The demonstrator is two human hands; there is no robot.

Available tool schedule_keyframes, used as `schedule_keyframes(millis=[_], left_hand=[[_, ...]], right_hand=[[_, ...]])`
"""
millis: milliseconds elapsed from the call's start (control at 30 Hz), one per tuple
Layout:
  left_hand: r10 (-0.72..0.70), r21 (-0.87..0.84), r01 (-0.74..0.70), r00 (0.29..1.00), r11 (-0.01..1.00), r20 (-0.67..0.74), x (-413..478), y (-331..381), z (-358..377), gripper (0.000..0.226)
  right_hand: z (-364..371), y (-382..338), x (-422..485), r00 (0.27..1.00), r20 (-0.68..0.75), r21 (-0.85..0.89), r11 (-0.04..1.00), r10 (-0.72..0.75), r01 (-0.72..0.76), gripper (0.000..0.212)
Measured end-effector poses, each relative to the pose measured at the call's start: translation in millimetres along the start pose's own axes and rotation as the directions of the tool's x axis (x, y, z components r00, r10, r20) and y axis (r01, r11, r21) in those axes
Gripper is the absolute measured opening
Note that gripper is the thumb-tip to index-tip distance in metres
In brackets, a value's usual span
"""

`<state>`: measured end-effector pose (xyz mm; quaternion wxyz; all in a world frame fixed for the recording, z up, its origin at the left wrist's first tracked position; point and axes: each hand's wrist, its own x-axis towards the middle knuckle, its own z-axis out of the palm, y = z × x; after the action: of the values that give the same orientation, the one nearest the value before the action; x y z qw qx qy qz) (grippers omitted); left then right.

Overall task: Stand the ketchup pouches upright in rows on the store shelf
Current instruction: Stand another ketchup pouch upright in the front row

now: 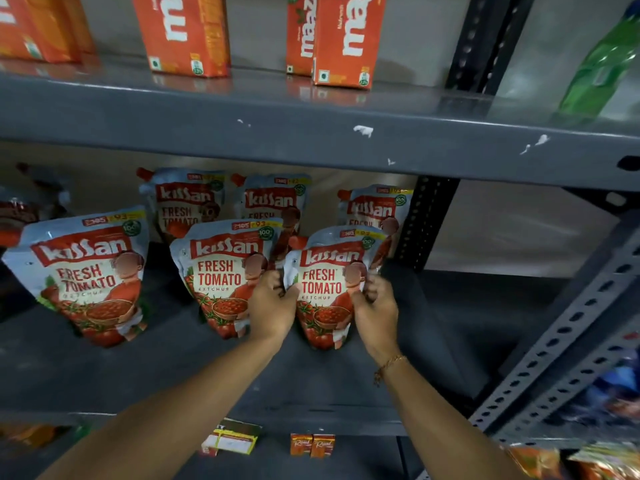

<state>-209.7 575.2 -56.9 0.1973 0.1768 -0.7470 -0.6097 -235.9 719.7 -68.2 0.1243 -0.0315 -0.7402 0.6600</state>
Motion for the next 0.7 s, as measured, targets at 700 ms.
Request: schedule_keyframes(millis=[700], left_hand=[[0.221,-0.35,-0.2,0.975,0.915,0.021,-2,28,11,0.019]], right_hand=[[-38,-22,47,0.917,0.394,0.669,0.665,0.063,-0.333,0.055]])
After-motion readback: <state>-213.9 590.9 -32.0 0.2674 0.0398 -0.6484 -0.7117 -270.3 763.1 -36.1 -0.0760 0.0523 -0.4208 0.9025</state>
